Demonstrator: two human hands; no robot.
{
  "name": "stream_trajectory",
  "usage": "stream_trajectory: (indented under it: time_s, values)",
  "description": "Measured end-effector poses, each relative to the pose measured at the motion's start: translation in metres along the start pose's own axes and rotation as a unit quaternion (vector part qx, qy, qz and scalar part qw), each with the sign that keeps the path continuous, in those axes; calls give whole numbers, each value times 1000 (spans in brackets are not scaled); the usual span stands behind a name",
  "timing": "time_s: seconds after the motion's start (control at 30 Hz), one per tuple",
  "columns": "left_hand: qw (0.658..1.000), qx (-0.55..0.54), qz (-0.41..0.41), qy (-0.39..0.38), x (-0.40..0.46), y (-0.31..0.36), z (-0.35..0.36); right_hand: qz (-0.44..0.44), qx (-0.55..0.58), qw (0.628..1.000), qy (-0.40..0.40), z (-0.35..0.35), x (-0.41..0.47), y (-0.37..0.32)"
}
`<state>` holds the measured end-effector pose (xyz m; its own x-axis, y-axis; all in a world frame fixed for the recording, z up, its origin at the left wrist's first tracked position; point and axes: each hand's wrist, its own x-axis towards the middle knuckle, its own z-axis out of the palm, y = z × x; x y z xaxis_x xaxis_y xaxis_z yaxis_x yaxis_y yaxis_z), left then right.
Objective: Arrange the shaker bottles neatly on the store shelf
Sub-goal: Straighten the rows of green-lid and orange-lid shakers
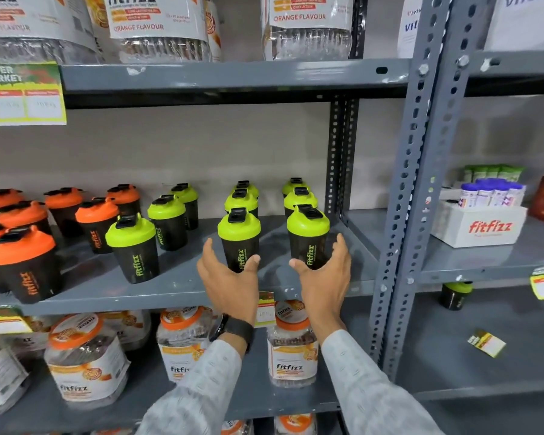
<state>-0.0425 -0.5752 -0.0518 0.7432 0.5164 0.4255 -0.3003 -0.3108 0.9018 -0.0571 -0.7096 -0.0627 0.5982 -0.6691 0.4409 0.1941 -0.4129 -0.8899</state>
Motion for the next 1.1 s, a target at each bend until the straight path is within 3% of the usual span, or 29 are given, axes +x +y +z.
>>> stream_trajectory:
  time_s: [0.2, 0.4, 1.1]
  values:
    - [996, -51, -29, 64, -11, 19, 21, 6, -11, 1000, 11, 8, -1, -6]
    - [996, 11, -42, 81, -3, 25, 33, -1, -34, 999, 18, 15, 0, -8]
    - [998, 37, -4, 55, 5, 5, 23, -3, -50, 997, 57, 15, 2, -10]
